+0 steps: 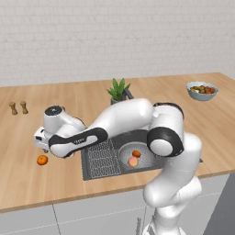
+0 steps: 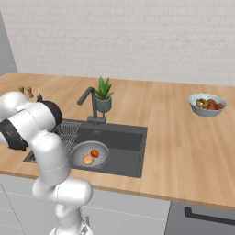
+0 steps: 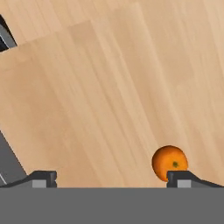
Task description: Put the colander in the sink, put the tangerine, tangerine, peach in the colander, and turn on the sink faucet and pour water over the colander.
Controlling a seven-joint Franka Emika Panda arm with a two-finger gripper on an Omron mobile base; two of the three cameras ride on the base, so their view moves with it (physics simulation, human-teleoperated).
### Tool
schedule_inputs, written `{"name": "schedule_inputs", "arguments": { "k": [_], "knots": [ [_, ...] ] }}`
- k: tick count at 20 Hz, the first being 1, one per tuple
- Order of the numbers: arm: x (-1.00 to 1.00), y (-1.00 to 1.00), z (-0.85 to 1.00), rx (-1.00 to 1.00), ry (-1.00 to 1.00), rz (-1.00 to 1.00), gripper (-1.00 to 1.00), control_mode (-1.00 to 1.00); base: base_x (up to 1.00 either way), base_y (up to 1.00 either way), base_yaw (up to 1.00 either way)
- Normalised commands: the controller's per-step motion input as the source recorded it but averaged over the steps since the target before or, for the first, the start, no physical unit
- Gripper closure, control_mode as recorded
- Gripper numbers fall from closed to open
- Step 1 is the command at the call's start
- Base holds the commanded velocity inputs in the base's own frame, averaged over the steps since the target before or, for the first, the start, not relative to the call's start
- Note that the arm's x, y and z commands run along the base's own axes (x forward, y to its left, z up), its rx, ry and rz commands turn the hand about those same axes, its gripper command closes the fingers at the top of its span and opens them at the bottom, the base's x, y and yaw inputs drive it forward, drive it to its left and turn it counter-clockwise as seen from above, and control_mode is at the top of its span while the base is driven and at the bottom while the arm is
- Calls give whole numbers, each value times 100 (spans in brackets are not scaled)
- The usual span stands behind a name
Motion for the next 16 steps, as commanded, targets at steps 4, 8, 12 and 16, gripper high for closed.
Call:
{"name": "schedule_inputs", "arguments": {
  "k": [4,8,12,16],
  "knots": [
    [17,12,-36,12,0,0,-100,-100,0,0,0],
    [34,13,-14,3,0,0,-100,-100,0,0,0],
    [35,27,-19,0,0,0,-100,-100,0,0,0],
    [30,35,-27,0,0,0,-100,-100,0,0,0]
  ]
}}
